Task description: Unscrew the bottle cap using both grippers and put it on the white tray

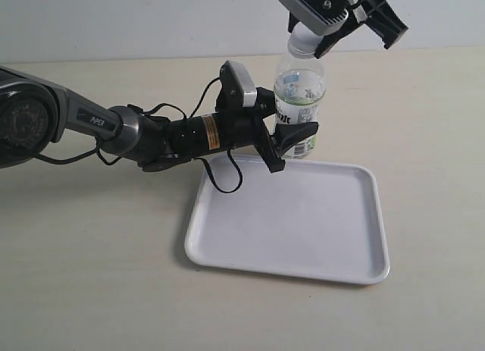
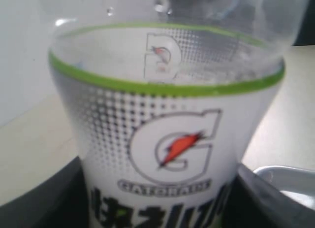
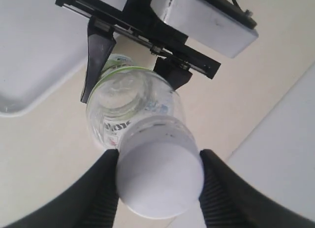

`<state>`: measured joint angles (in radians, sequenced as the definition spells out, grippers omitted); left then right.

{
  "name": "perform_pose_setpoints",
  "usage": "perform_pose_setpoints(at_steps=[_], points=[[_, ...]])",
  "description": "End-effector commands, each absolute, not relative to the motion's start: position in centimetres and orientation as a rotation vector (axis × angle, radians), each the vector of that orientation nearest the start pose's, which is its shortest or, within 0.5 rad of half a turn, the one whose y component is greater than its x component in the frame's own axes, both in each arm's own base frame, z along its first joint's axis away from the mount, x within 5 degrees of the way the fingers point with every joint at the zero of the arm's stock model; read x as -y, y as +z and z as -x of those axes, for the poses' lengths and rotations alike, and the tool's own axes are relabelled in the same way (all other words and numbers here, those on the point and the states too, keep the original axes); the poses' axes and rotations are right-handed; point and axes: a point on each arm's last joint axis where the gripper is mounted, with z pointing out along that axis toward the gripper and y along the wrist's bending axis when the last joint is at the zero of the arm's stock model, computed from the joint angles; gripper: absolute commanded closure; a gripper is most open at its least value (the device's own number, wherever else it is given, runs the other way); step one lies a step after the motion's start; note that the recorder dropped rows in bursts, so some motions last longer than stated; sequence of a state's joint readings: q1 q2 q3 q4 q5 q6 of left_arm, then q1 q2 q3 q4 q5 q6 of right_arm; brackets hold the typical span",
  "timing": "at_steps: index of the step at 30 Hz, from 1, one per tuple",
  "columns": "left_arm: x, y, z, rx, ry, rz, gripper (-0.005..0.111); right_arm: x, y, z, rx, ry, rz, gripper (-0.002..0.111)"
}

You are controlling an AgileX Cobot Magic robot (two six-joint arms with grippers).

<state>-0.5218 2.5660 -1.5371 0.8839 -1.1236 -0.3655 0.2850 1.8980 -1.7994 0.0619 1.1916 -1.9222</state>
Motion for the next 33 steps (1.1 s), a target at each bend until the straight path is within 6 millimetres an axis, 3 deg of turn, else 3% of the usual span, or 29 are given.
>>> perform_pose_setpoints(at_steps=[1, 4, 6, 7, 9, 10, 12, 13, 16, 21, 23, 27, 33], points=[[29.9, 6.0, -39.3, -1.259, -0.928, -1.058, 0.107, -11.9, 31.9, -39.3, -1.192, -0.398, 2.551, 0.108], [29.9, 6.0, -39.3, -1.259, -0.928, -1.058, 0.107, -11.7, 34.4, -38.6, -1.177, -0.492, 2.458, 0.108], [29.8, 6.1, -39.4, -1.261, -0.927, -1.051, 0.107, -11.3, 36.9, -37.2, -1.300, -0.512, 2.307, 0.108], [29.8, 6.1, -39.4, -1.261, -0.927, -1.049, 0.107, -10.7, 38.8, -36.0, -1.444, -0.527, 2.163, 0.108], [29.8, 6.1, -39.4, -1.262, -0.926, -1.044, 0.107, -9.1, 41.1, -34.3, -1.832, -0.536, 1.781, 0.108], [29.8, 6.1, -39.5, -1.266, -0.927, -1.034, 0.107, -8.0, 41.8, -33.4, -2.081, -0.517, 1.486, 0.108], [29.7, 6.4, -39.6, -1.283, -0.945, -1.009, 0.107, -6.8, 42.3, -32.8, -2.351, -0.402, 0.891, 0.108], [29.5, 6.7, -39.9, -1.300, -0.960, -0.987, 0.107, -6.7, 41.9, -32.6, -2.394, -0.360, 0.782, 0.108], [28.5, 7.3, -40.9, -1.390, -0.969, -0.926, 0.107, -7.7, 37.2, -32.1, -2.576, -0.169, 0.750, 0.108], [28.2, 7.2, -41.0, -1.390, -0.961, -0.944, 0.107, -9.1, 30.7, -30.2, -2.805, 0.129, 0.762, 0.108], [28.2, 7.2, -41.0, -1.390, -0.961, -0.944, 0.107, -9.5, 28.2, -29.8, -2.822, 0.212, 0.707, 0.108], [28.2, 7.2, -41.0, -1.390, -0.961, -0.944, 0.107, -9.2, 23.0, -28.4, -2.848, 0.230, 0.646, 0.108], [28.2, 7.2, -41.0, -1.390, -0.961, -0.945, 0.107, -8.6, 18.6, -27.1, -2.792, 0.216, 0.518, 0.108]])
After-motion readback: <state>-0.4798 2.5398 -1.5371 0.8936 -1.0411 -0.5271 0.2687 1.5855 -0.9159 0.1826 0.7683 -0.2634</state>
